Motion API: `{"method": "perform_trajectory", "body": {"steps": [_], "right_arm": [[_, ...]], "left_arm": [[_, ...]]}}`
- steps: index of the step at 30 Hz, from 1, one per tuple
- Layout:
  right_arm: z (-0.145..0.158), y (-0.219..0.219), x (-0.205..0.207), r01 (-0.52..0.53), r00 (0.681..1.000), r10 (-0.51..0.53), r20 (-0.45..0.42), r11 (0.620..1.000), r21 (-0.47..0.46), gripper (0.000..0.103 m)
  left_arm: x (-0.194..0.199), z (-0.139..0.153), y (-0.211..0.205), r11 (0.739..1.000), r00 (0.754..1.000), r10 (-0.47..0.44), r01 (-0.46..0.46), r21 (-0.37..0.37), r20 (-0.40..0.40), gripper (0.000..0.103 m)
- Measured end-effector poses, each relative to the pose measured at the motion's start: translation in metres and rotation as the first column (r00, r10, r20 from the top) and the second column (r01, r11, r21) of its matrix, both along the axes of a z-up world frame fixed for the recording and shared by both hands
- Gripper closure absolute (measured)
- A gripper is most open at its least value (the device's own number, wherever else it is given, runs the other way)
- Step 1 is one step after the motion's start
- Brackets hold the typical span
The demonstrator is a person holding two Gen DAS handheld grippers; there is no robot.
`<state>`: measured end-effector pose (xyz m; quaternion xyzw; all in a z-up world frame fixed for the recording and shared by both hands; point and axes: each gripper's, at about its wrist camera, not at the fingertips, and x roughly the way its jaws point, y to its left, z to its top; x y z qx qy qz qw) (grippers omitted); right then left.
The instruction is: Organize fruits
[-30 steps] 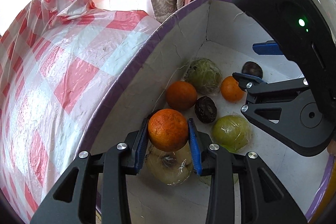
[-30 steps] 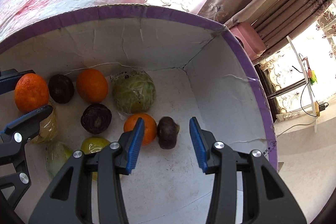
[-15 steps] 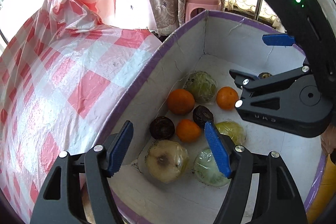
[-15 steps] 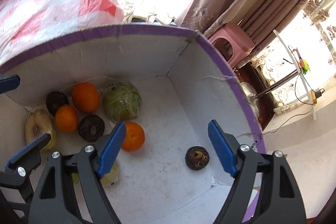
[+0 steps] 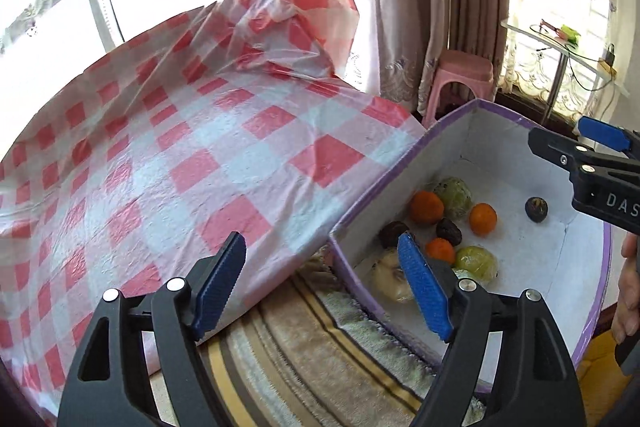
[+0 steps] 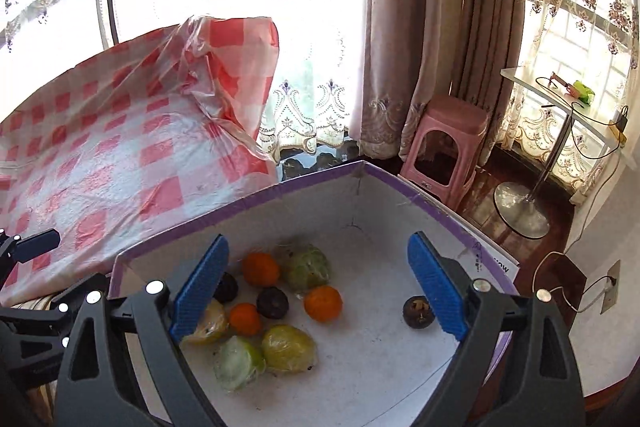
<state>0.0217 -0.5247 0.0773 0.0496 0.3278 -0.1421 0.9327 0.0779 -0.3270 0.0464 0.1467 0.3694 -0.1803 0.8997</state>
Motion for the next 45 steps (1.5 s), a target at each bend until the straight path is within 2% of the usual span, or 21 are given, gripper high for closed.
{"method": "perform_trajectory", "body": {"steps": [3,9,19,23,30,35,37,40,43,45], "right_arm": [[0.009,0.015,-0.006,-0.039,0.999,0.038,0.027,0.999,0.031,0.012],[0.028,0.043,-0.012,-0.102,0.992,0.098,0.085,0.993,0.051,0.012],[0.026,0.094,-0.003,-0.214,0.975,0.21,0.065,0.976,0.05,0.011],[0.023,0.113,0.005,-0.251,0.968,0.248,0.046,0.966,0.064,0.007],[0.018,0.152,0.024,-0.315,0.949,0.316,0.008,0.944,0.095,0.006],[0.015,0.188,0.033,-0.373,0.927,0.375,-0.005,0.925,0.078,0.006],[0.014,0.199,0.038,-0.385,0.922,0.387,-0.01,0.92,0.076,0.006],[0.015,0.204,0.039,-0.372,0.928,0.373,0.001,0.925,0.078,0.006],[0.017,0.191,0.033,-0.316,0.948,0.317,-0.002,0.947,0.051,0.006],[0.016,0.165,0.024,-0.251,0.968,0.252,-0.011,0.967,0.05,0.006]], "left_arm": [[-0.005,0.011,0.019,0.999,0.999,0.04,-0.04,-0.019,0.019,0.026],[-0.008,0.032,0.055,0.99,0.994,0.099,-0.095,-0.106,0.036,0.021],[-0.001,0.033,0.114,0.963,0.977,0.214,-0.209,-0.17,0.008,0.016],[0.003,0.026,0.135,0.951,0.968,0.249,-0.248,-0.184,-0.017,0.016],[0.007,0.023,0.186,0.914,0.94,0.338,-0.341,-0.218,-0.049,0.016],[0.007,0.017,0.223,0.881,0.91,0.408,-0.414,-0.231,-0.073,0.015],[0.007,0.015,0.232,0.875,0.904,0.422,-0.427,-0.23,-0.075,0.015],[0.003,0.016,0.233,0.889,0.913,0.405,-0.407,-0.211,-0.054,0.015],[-0.006,0.021,0.205,0.936,0.958,0.285,-0.288,-0.201,-0.045,0.015],[-0.014,0.025,0.174,0.958,0.982,0.178,-0.187,-0.218,-0.057,0.015]]}}
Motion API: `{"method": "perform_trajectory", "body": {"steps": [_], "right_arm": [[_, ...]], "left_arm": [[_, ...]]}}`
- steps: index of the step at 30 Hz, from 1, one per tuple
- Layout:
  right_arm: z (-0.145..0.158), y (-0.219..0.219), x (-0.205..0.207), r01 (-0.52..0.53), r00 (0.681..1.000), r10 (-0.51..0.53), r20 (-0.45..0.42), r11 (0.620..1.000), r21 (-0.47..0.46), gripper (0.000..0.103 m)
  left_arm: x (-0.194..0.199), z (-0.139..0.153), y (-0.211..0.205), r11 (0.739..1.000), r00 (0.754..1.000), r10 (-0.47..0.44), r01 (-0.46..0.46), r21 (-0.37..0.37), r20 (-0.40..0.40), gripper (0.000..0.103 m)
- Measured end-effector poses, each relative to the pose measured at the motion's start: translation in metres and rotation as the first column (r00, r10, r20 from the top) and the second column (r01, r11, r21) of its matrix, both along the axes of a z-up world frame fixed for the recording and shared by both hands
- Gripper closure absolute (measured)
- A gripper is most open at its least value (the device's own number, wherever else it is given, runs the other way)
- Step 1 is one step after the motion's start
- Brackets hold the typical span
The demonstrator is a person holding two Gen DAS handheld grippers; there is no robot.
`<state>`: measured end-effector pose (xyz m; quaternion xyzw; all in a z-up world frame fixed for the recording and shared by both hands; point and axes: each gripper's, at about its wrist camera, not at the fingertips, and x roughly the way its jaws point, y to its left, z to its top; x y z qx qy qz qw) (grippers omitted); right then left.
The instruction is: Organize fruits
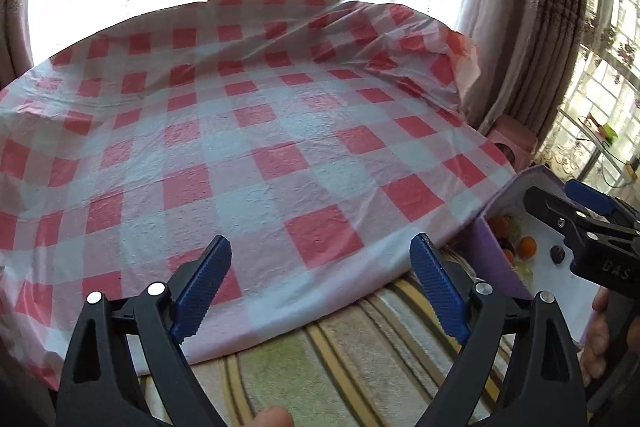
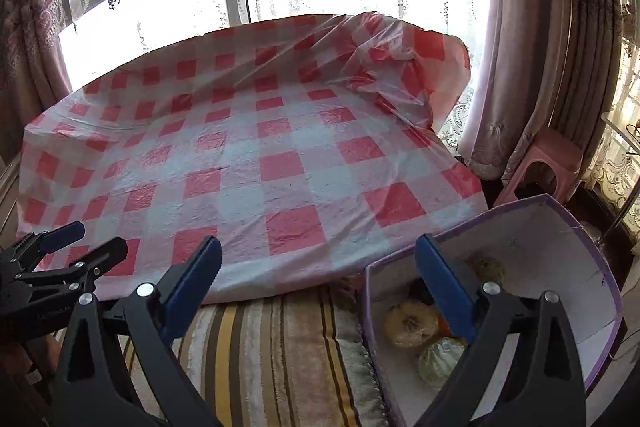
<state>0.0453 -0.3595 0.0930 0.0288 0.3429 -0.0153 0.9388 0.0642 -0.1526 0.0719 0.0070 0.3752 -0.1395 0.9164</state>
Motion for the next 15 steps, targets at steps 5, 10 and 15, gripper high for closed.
{"method": "perform_trajectory", "body": {"steps": [5,10,15], "right_arm": [[-0.011,-0.082,-0.037,0.177,0.982,-0.181,-0.053,0.981,-0.084,0.006],[-0.026,-0.152,-0.078,0.32,0.937,-0.336,-0.097,0.935,-0.153,0.006],[-0.028,-0.179,-0.091,0.368,0.917,-0.388,-0.093,0.913,-0.176,0.006]], "left_arm": [[-0.025,-0.005,-0.094,0.966,0.966,-0.255,0.253,-0.05,-0.039,0.013],[-0.027,-0.031,-0.171,0.924,0.917,-0.377,0.363,-0.118,-0.133,0.004],[-0.039,-0.04,-0.223,0.92,0.912,-0.389,0.393,0.004,-0.134,0.004]]}}
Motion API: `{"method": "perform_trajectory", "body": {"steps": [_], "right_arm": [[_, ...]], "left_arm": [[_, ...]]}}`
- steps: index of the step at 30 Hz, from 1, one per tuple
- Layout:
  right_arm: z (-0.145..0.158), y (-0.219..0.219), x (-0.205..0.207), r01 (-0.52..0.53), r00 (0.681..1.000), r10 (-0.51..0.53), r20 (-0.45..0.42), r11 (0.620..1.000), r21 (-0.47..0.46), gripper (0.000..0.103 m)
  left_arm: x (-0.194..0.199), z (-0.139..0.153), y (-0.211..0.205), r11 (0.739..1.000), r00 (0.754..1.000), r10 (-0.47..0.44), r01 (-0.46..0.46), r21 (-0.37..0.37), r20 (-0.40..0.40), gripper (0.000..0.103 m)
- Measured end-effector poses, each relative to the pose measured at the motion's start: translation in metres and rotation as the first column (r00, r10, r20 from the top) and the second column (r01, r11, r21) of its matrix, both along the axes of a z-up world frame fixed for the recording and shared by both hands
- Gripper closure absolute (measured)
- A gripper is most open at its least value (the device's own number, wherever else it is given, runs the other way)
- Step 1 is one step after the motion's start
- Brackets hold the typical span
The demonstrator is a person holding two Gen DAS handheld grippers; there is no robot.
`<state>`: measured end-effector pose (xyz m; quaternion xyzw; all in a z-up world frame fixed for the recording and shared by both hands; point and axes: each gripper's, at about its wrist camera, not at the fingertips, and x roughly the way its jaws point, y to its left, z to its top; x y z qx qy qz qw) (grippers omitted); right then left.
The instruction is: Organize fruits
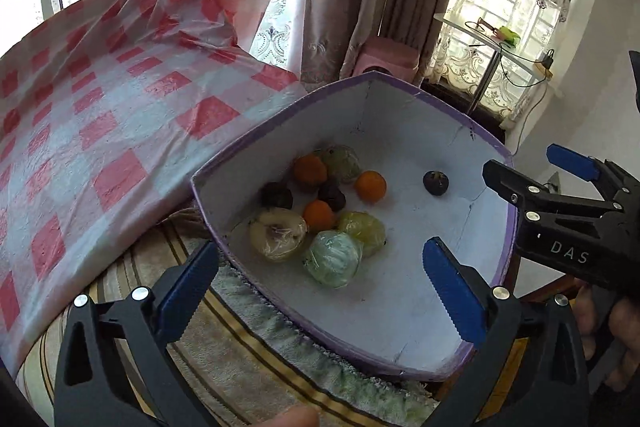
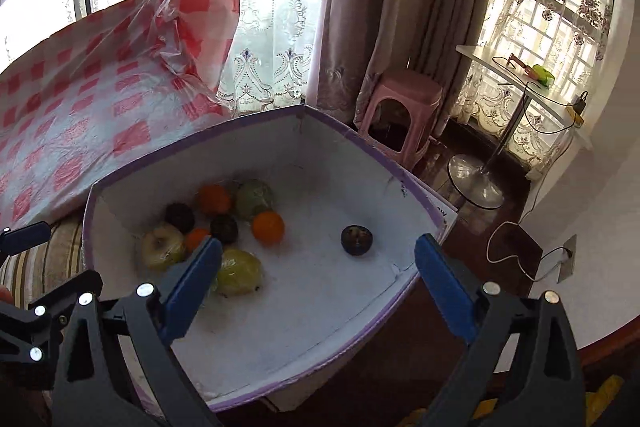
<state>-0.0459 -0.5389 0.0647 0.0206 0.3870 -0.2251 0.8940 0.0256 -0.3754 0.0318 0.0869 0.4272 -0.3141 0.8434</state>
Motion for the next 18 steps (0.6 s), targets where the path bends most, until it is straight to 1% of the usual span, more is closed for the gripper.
{"method": "perform_trajectory", "body": {"steps": [3,8,13,16,18], "right_arm": [[-0.002,-0.002,0.0,0.0,1.0,0.0,-0.007,1.0,-0.012,0.006],[-0.008,-0.007,0.0,0.021,1.0,-0.021,-0.02,1.0,0.002,0.006],[-0.012,-0.012,-0.003,0.036,0.999,-0.036,-0.027,0.999,0.005,0.006],[-0.015,-0.015,-0.004,0.045,0.998,-0.045,-0.031,0.999,0.006,0.006],[-0.015,-0.017,-0.003,0.047,0.998,-0.047,-0.034,0.999,0.008,0.006]], "left_arm": [[0.001,-0.002,-0.007,1.0,1.0,0.0,0.0,0.014,0.0,0.004],[0.005,-0.005,-0.008,0.999,1.0,0.016,-0.016,0.029,-0.004,0.004],[0.0,-0.004,-0.014,0.999,0.999,0.02,-0.021,0.037,0.028,0.004],[0.004,-0.006,-0.017,0.999,1.0,0.008,-0.009,0.046,0.003,0.004],[0.003,-0.006,-0.018,0.998,1.0,0.013,-0.014,0.064,0.021,0.004]]}}
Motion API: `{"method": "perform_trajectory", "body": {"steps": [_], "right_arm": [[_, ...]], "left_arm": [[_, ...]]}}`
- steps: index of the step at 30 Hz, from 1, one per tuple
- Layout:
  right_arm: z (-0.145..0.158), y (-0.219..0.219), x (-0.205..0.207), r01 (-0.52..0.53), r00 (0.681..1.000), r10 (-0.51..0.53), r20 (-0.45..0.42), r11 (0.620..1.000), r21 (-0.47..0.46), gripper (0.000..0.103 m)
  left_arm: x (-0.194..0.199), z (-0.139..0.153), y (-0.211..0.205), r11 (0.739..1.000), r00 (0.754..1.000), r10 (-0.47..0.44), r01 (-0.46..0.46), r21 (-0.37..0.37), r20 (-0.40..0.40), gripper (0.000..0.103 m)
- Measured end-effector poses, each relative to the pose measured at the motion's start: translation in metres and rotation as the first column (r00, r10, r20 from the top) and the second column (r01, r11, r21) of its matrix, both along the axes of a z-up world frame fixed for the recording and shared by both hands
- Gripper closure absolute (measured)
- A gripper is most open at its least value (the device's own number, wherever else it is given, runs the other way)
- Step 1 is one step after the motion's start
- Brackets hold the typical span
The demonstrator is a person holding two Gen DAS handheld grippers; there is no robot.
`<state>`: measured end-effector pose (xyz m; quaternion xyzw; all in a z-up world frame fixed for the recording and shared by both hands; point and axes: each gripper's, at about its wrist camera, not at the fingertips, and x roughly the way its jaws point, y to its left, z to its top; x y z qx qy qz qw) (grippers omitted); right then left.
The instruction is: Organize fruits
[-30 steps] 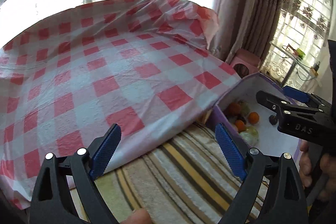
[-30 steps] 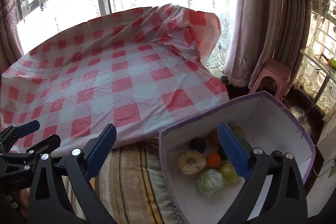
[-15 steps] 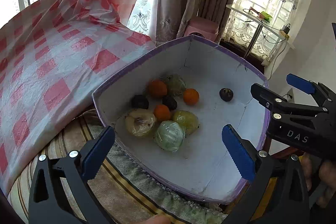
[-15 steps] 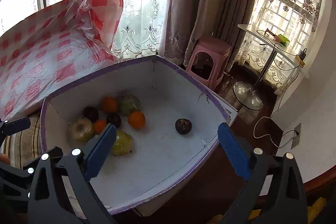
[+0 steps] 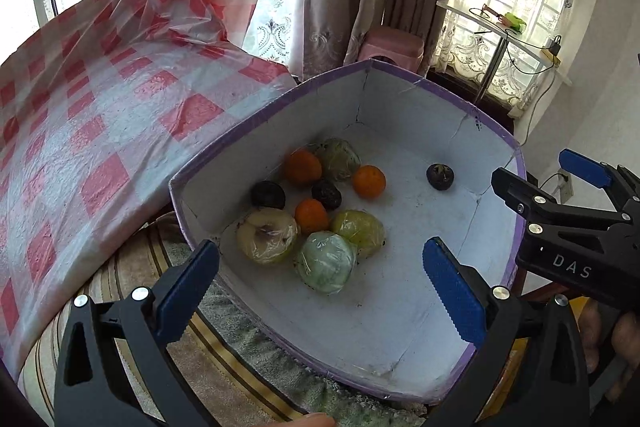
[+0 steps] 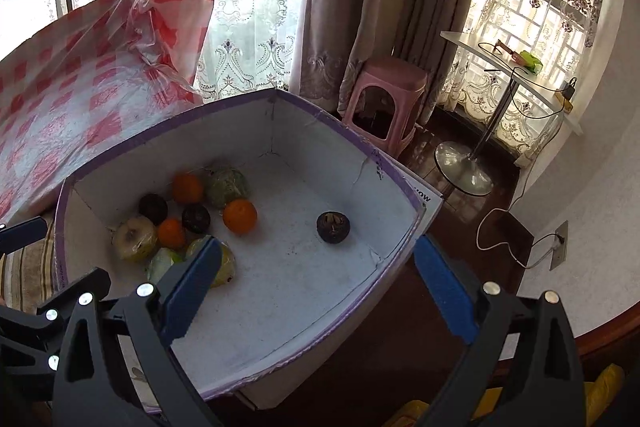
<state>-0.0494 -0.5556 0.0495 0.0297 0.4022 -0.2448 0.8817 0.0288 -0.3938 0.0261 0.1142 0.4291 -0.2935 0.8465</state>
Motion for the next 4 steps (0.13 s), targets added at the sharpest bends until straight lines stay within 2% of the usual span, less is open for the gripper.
{"method": "perform_trajectory", "body": {"steps": [4], "right_arm": [[-0.0011,-0.0012,-0.0001,-0.002,1.0,0.002,0.0,1.0,0.005,0.006]], "left_arm": [[-0.001,-0.0015,-0.0017,1.0,1.0,0.007,-0.007,0.023,0.007,0.004]]}}
